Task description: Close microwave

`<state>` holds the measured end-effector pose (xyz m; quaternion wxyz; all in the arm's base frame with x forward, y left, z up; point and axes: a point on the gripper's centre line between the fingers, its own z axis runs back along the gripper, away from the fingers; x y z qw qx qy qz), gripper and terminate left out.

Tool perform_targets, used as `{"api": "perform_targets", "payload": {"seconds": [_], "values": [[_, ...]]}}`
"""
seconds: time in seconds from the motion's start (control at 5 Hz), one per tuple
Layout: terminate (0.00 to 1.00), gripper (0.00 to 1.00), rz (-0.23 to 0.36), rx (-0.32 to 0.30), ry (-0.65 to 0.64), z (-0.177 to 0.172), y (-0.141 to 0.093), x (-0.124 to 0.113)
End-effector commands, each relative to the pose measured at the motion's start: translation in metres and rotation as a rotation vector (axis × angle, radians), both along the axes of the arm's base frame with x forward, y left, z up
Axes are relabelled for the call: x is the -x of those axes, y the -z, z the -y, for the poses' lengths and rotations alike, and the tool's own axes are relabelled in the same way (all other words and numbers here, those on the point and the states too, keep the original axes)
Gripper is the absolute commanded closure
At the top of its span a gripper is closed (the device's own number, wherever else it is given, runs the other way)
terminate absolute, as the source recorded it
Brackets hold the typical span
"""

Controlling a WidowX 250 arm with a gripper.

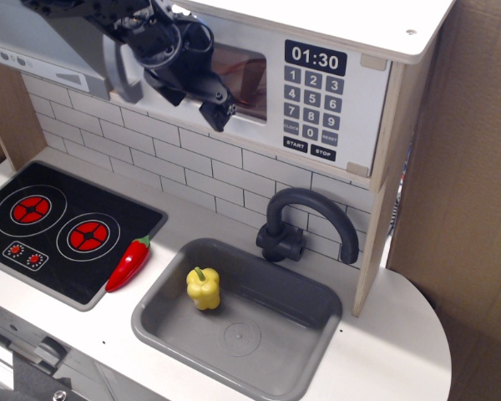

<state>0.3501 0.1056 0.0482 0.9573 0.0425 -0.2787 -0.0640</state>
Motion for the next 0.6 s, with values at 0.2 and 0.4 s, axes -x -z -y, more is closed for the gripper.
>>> {"api": "perform_targets", "payload": {"seconds": [0.2,0.4], "values": [[0.00,0.00,-0.037,-0.039,-0.060,0.009,-0.029,0.005],[0.00,0.00,-0.158,-0.020,-0.148,0.025,-0.036,0.031]]}}
